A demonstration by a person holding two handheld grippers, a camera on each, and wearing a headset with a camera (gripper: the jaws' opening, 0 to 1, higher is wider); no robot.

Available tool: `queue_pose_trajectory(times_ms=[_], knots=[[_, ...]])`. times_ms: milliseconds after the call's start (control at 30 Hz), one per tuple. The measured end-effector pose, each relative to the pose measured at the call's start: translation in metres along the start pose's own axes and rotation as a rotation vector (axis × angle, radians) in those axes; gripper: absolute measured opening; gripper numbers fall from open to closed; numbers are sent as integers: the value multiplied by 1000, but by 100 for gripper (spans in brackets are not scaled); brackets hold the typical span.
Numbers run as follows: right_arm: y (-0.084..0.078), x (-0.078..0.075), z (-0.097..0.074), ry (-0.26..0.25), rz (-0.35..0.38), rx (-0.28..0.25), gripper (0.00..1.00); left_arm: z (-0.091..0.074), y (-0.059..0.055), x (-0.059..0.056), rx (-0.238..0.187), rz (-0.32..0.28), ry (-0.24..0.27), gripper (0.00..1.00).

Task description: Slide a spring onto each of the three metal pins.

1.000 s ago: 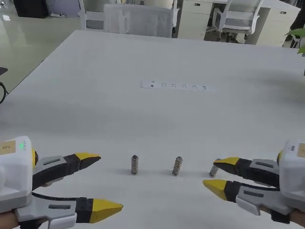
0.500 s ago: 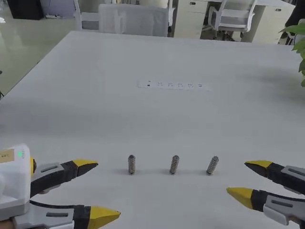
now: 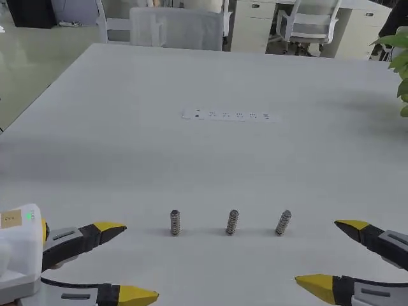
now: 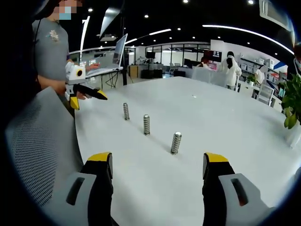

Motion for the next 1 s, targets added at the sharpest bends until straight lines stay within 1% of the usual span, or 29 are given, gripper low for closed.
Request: queue_pose_trajectory(times_ms=[33,167,200,267,333,367,433,500,633,833,1000], knots=[[0,1,0,4,5,-1,80,0,-1,0,6,-6,2,79],[-3,0,1,3,31,2,86,1,-5,0,12,-14,10,82],[-4,0,1,1,34,2,87,0,-5,0,12,-18,11,82],[-3,1,0,9,42,-15,90,1,-6,0,13,-17,12,82],[-4,1,-1,16,43,-15,91,1,-6,-1,14,-15,12,83],[-4,0,-2,21,46,-26,92,1,-6,-1,14,-12,10,83],[-5,0,-2,22,54,-16,94,1,-7,-1,15,-14,8,83],[-6,0,-3,27,52,-20,96,2,-6,-1,15,-12,6,83],[-6,-1,-4,21,51,-19,97,3,-5,0,10,-9,0,84],[-4,-2,-5,15,54,-34,96,5,-5,1,16,-7,-9,84],[-3,-1,-5,10,48,-32,96,7,-5,2,16,-6,-12,84]])
Point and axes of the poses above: the centre of the closed fingertips' face, and the gripper's own axes: z roughly forward along the fingers, x roughly to its left, y roughly out of its top, the point moved 7 cm from there along -z, roughly backward along the fingers, and after that the axes turned 13 degrees about z, right-handed, at the moved point
